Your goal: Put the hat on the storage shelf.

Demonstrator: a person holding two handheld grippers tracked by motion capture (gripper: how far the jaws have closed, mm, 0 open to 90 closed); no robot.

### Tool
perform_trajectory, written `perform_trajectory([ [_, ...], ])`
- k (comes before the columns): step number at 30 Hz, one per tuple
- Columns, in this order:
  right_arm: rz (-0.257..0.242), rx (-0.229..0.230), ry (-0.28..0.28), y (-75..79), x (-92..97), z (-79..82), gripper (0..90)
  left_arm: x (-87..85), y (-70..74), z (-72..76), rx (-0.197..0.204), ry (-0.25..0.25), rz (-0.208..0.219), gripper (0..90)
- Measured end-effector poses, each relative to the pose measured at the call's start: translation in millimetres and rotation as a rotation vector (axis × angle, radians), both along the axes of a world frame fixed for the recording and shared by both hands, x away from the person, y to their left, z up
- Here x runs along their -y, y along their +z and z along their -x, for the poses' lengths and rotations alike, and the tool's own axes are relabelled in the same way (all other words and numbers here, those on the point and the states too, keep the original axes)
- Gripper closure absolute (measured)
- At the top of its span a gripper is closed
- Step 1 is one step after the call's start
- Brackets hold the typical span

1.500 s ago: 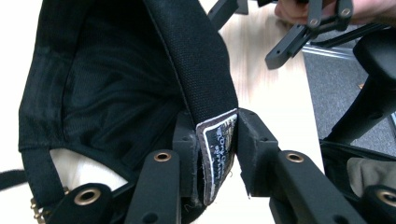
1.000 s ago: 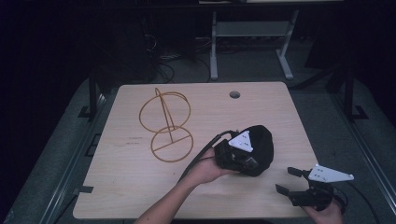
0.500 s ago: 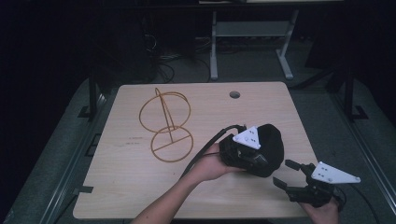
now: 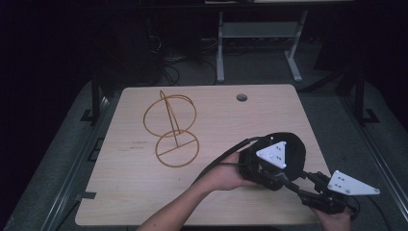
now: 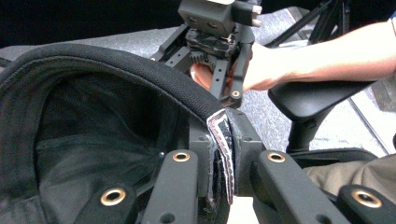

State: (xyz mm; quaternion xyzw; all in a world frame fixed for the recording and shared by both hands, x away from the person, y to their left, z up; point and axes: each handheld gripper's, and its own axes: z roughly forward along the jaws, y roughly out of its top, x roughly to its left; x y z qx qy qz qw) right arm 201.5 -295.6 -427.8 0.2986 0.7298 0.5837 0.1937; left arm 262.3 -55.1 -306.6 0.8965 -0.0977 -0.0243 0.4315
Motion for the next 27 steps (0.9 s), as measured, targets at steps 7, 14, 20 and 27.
perform_trajectory([
  [7,-0.008,0.035,0.035,3.9,-0.3,3.8,74.6,0.6,3.3,1.4,-0.004,-0.022,0.004,82.1],
  [14,0.014,0.035,0.040,8.4,-1.0,5.6,83.4,-8.0,2.1,-4.5,-0.018,0.023,0.021,80.2],
  [20,0.004,0.029,0.028,13.3,0.7,5.5,84.1,-14.5,1.8,-7.9,0.014,0.108,0.006,70.0],
  [27,0.008,0.006,0.022,17.8,2.5,2.2,84.4,-23.7,-1.1,-11.9,0.041,0.173,-0.017,55.0],
])
